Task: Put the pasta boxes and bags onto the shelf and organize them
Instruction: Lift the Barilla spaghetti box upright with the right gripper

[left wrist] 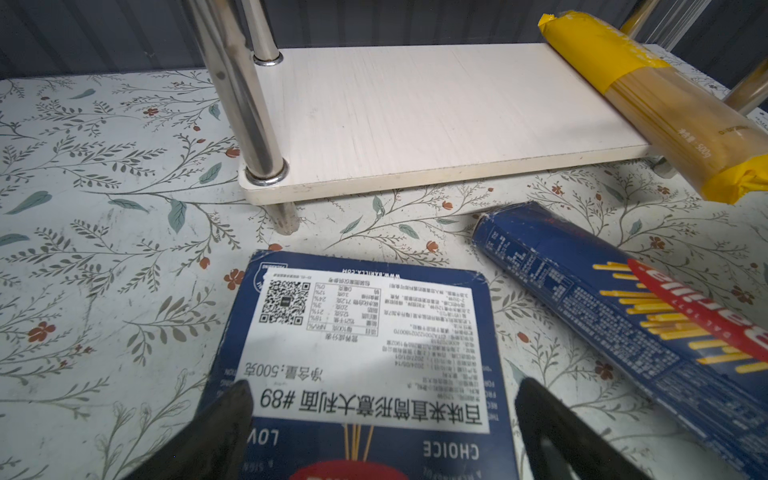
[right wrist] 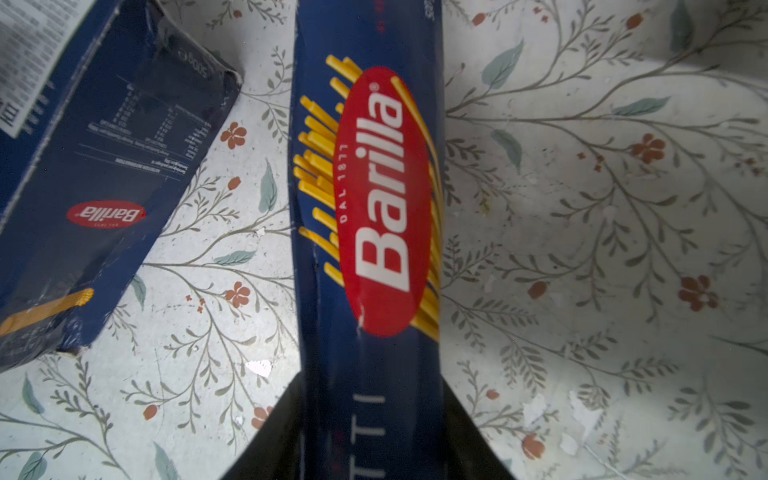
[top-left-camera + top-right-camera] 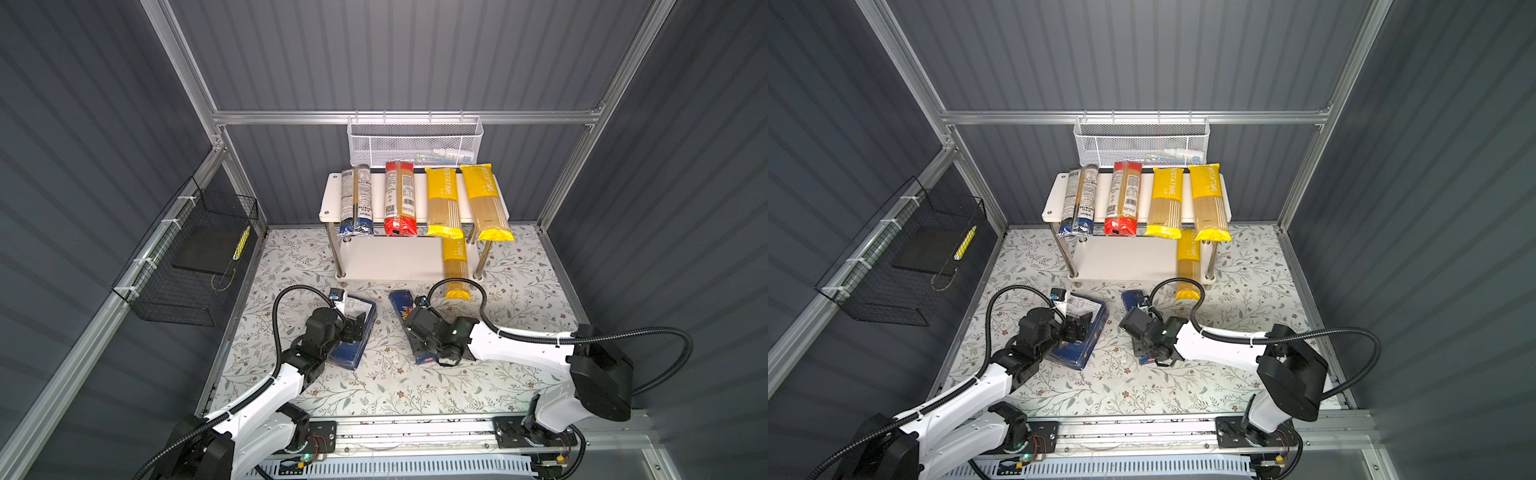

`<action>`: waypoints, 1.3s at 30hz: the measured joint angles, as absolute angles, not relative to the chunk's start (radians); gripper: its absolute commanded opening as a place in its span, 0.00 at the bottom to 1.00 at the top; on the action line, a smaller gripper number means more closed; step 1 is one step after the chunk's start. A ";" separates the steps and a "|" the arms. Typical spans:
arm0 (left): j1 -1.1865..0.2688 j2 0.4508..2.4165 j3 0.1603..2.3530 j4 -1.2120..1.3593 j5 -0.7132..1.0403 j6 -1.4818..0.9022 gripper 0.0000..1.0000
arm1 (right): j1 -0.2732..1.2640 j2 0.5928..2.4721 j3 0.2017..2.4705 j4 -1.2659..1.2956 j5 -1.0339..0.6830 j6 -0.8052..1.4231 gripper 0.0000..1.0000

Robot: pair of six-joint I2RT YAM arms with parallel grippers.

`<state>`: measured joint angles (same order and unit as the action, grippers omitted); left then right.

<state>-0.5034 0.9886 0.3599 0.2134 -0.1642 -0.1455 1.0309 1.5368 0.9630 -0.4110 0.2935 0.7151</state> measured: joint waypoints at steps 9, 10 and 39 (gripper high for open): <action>-0.503 0.993 0.360 0.213 -0.164 -0.146 0.99 | 1.029 1.430 0.938 -0.400 0.312 0.683 0.39; -0.503 0.993 0.360 0.213 -0.164 -0.146 0.99 | 1.029 1.416 0.938 -0.398 0.311 0.679 0.39; -0.503 0.994 0.366 0.213 -0.164 -0.146 0.99 | 0.861 1.349 0.985 -0.247 0.504 0.563 0.36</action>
